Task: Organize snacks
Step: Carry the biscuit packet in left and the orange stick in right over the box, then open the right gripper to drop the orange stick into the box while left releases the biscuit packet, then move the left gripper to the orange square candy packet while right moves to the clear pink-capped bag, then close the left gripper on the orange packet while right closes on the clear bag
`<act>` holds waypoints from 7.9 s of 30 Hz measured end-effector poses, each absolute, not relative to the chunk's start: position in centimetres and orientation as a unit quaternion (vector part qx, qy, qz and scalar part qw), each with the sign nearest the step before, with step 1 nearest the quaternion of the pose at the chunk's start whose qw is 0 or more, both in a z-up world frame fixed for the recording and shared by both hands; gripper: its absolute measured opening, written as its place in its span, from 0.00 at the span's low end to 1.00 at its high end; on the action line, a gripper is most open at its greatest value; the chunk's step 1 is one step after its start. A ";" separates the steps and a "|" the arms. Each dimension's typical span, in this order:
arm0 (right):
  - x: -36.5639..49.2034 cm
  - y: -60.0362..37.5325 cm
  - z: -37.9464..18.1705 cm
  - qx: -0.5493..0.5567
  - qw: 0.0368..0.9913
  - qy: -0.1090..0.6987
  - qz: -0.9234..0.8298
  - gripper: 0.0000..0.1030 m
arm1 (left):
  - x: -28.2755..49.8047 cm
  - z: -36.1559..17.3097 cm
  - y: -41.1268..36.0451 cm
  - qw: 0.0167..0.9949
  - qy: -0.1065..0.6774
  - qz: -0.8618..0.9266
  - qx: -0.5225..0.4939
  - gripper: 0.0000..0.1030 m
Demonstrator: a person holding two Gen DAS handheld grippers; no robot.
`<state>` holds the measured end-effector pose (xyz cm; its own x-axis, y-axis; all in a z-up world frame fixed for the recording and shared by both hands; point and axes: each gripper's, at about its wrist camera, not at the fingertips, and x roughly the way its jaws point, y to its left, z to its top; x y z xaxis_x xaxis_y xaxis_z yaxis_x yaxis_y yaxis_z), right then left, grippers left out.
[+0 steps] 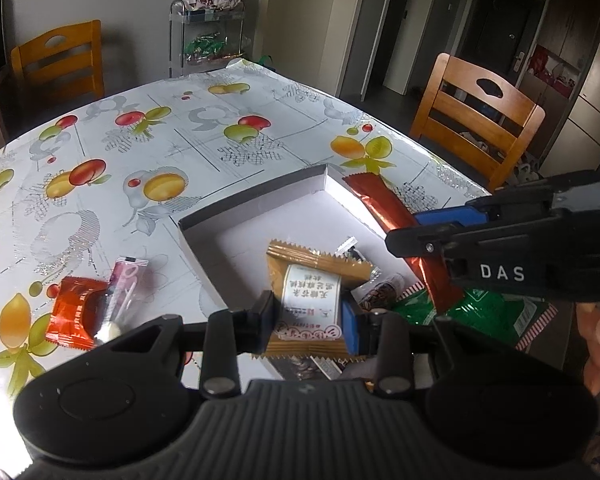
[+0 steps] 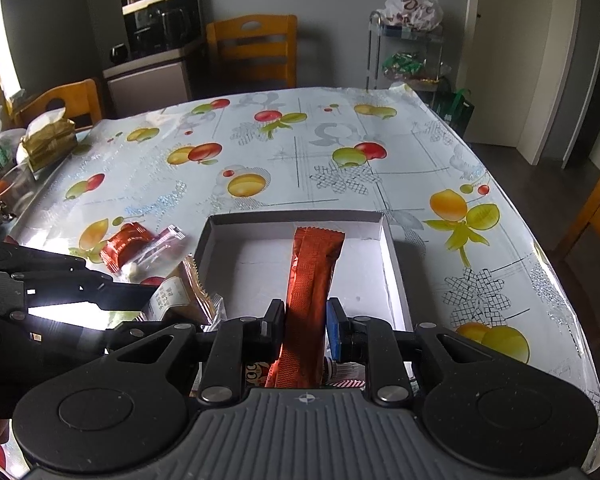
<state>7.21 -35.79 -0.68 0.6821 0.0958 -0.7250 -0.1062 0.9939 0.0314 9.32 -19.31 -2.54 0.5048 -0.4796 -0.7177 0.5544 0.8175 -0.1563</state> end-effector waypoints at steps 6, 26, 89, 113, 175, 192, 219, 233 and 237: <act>7.9 -36.5 -1.1 -0.007 0.914 0.401 0.060 0.23 | 9.7 -2.9 -20.2 0.864 0.405 -0.296 0.047 0.31; 10.2 -37.6 -2.4 -0.013 0.904 0.418 0.093 0.23 | 11.1 -4.0 -22.4 0.859 0.426 -0.279 0.045 0.31; 10.7 -37.1 -1.2 -0.013 0.913 0.385 0.134 0.46 | 9.2 -3.0 -19.6 0.887 0.421 -0.189 0.007 0.66; 10.7 -27.6 -0.5 -0.042 0.907 0.386 0.166 0.55 | 9.0 -3.3 -8.4 0.899 0.419 -0.128 -0.021 0.81; 15.2 -22.3 -1.6 -0.021 0.897 0.424 0.120 0.69 | 19.5 -10.5 -3.9 0.903 0.403 -0.141 0.053 0.56; 15.9 -20.1 -1.9 -0.026 0.890 0.430 0.148 0.70 | 17.8 -10.1 -2.8 0.902 0.402 -0.149 0.056 0.47; 19.5 -16.5 -8.0 -0.011 0.858 0.496 0.131 0.64 | 12.8 -9.8 1.2 0.905 0.409 -0.113 0.018 0.45; 20.1 -14.7 -8.5 -0.070 0.869 0.470 0.140 0.34 | 12.2 -9.7 1.3 0.904 0.410 -0.118 0.016 0.44; 19.9 -14.7 -8.5 -0.080 0.869 0.466 0.147 0.24 | 12.1 -9.6 1.2 0.904 0.411 -0.116 0.013 0.44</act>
